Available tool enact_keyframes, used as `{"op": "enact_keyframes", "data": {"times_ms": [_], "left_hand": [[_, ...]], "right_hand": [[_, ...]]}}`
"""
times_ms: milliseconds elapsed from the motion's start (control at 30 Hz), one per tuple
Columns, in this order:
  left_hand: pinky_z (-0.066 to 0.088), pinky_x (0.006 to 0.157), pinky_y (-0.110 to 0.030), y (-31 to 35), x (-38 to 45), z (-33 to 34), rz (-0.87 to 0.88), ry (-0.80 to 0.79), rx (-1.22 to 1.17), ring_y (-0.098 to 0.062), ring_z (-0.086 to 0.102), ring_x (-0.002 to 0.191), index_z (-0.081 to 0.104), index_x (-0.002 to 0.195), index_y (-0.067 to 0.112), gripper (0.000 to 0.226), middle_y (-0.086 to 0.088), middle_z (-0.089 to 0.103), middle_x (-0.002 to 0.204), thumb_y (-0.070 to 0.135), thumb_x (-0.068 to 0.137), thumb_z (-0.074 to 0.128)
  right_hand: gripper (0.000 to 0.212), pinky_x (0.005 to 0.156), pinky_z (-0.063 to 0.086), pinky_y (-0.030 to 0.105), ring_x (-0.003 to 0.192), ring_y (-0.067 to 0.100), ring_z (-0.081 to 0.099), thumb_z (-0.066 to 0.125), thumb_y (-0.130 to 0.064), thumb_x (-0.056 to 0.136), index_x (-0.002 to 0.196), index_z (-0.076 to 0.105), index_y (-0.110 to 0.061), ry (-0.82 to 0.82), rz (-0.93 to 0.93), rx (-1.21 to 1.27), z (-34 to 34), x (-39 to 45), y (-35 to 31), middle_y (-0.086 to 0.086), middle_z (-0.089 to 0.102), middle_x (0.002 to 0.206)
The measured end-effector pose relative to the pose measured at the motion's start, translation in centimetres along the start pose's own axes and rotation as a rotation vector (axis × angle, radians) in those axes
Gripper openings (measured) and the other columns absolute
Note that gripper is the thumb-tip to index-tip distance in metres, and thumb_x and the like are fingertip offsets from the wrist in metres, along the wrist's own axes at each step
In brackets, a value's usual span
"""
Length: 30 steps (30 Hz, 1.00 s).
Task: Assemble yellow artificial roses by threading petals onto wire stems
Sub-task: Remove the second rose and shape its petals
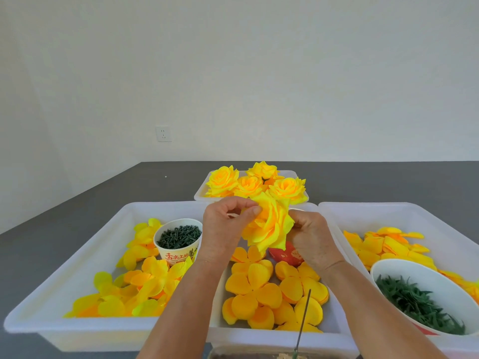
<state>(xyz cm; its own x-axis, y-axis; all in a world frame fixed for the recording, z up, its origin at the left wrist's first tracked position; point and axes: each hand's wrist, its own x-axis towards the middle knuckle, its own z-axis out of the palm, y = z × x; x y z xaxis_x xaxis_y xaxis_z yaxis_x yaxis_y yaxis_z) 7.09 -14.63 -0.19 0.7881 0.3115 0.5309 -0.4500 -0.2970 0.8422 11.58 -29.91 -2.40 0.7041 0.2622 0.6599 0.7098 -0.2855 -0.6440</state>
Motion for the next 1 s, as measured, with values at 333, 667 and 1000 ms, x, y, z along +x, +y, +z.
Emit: {"op": "enact_keyframes", "data": {"times_ms": [333, 667, 1000], "left_hand": [[0.049, 0.071, -0.033, 0.5, -0.2, 0.0, -0.076, 0.010, -0.128, -0.015, 0.057, 0.071, 0.071, 0.070, 0.011, 0.025, -0.016, 0.067, 0.074, 0.036, 0.071, 0.070], [0.044, 0.061, -0.020, 0.2, -0.2, 0.3, -0.029, -0.024, 0.022, -0.004, 0.053, 0.064, 0.065, 0.062, 0.011, 0.017, 0.002, 0.061, 0.067, 0.016, 0.071, 0.078], [0.046, 0.081, -0.025, 1.7, -0.6, -0.2, -0.005, -0.002, -0.185, -0.014, 0.058, 0.096, 0.070, 0.084, 0.012, 0.019, -0.011, 0.065, 0.098, 0.011, 0.071, 0.056]], "right_hand": [[0.018, 0.080, 0.051, 0.016, 0.090, 0.021, 0.064, 0.061, 0.004, 0.085, 0.100, 0.070, 0.002, -0.119, 0.148, 0.223, 0.0, -0.2, -0.6, 0.010, 0.069, 0.097], [0.010, 0.082, 0.054, 0.039, 0.086, 0.028, 0.067, 0.068, 0.006, 0.078, 0.086, 0.073, 0.004, -0.215, 0.118, 0.102, 0.2, -0.8, -0.2, 0.014, 0.073, 0.088], [0.011, 0.063, 0.046, 0.005, 0.069, 0.007, 0.059, 0.062, 0.002, 0.085, 0.088, 0.073, 0.000, -0.073, 0.155, 0.188, 0.1, -0.2, -0.3, 0.012, 0.070, 0.082]]}}
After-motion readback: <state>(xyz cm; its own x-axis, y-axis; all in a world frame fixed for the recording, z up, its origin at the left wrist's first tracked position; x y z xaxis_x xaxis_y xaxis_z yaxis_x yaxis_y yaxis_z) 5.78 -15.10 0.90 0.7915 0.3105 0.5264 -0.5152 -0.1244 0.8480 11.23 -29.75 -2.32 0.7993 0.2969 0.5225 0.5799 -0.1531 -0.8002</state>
